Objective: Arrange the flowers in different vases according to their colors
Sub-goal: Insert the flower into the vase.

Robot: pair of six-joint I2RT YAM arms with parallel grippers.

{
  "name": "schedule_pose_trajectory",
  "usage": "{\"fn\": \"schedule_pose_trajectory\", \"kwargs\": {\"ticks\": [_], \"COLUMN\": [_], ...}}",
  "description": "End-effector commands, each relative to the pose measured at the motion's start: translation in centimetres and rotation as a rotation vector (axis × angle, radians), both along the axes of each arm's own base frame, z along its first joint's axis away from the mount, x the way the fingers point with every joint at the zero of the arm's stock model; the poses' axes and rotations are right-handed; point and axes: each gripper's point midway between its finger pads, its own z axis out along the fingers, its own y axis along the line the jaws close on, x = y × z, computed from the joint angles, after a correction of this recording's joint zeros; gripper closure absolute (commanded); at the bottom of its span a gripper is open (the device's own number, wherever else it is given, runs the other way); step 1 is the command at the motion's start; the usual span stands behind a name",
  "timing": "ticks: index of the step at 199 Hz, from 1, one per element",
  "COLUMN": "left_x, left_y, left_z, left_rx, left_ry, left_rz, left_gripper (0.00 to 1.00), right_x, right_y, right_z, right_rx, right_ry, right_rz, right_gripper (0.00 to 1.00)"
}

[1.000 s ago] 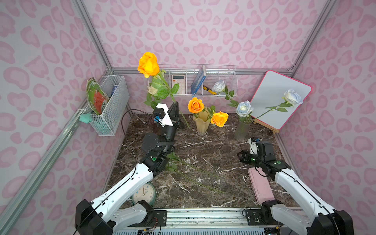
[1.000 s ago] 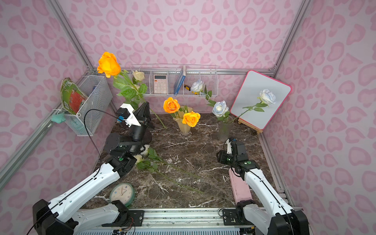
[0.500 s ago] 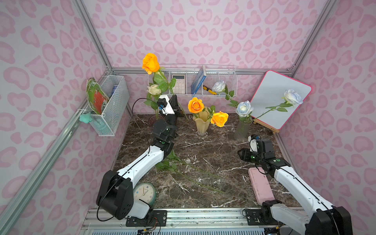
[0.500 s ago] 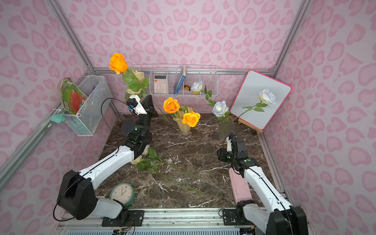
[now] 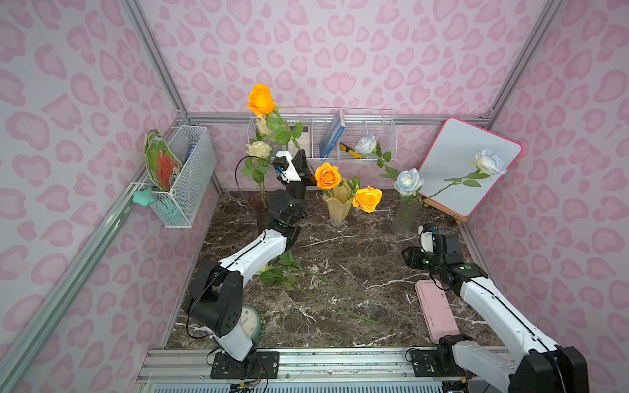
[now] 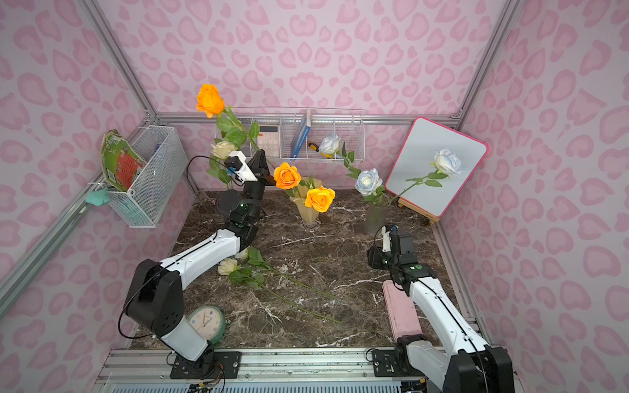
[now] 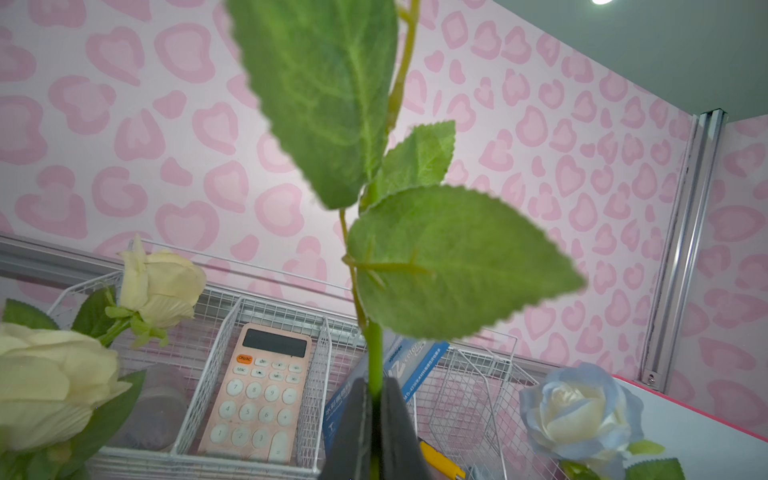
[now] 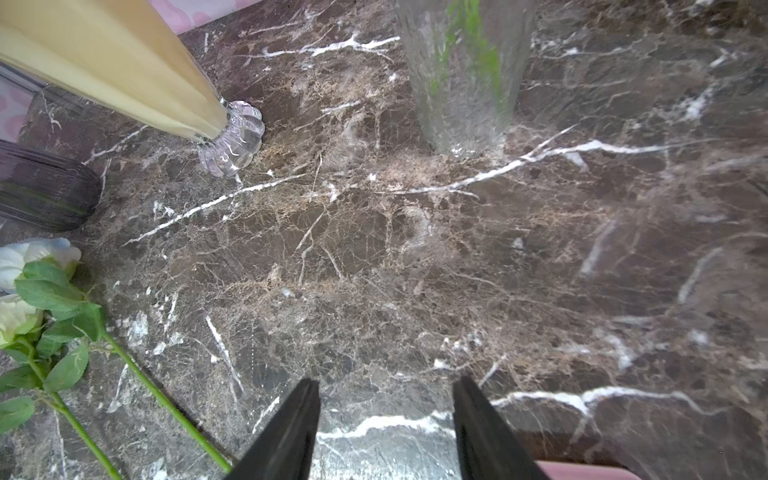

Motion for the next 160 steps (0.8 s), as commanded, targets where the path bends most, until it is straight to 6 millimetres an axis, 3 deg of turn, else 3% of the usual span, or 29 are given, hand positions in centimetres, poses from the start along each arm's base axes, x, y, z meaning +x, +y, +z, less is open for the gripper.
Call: {"fn": "schedule_pose_trajectory", "kwargs": {"ticks": [1,70,148,160], "left_x": [0.1,2.3,2.6,2.6], "left_y": [-0.5,-2.7,-5.7,-6.0], "left_z": [0.6,-1.8,-5.5,-5.8], "left_rx": [-0.016,0.030,0.147,0.159], "left_ry": [-0.038,-0.015,0.061,0.067], "left_rz": [-0.025,-0.045,-0.086,-0.083], "left_gripper": [1.00,1.00,1.00,0.91], "right_x": [0.1,0.1,0.1,0.0], "right_y": [-0.1,0.0,0.1,0.0], "right_z": [0.3,0.6,0.7,0.7], "right_rx": [-0.010,-0.002,0.002,0.001], "right_ry": [-0.021,-0.034,-0.038,-0.040], "right_rz": [0.005,0.016,0.018,0.017], "right_gripper": [0.45,0.45,0.45,0.45]}}
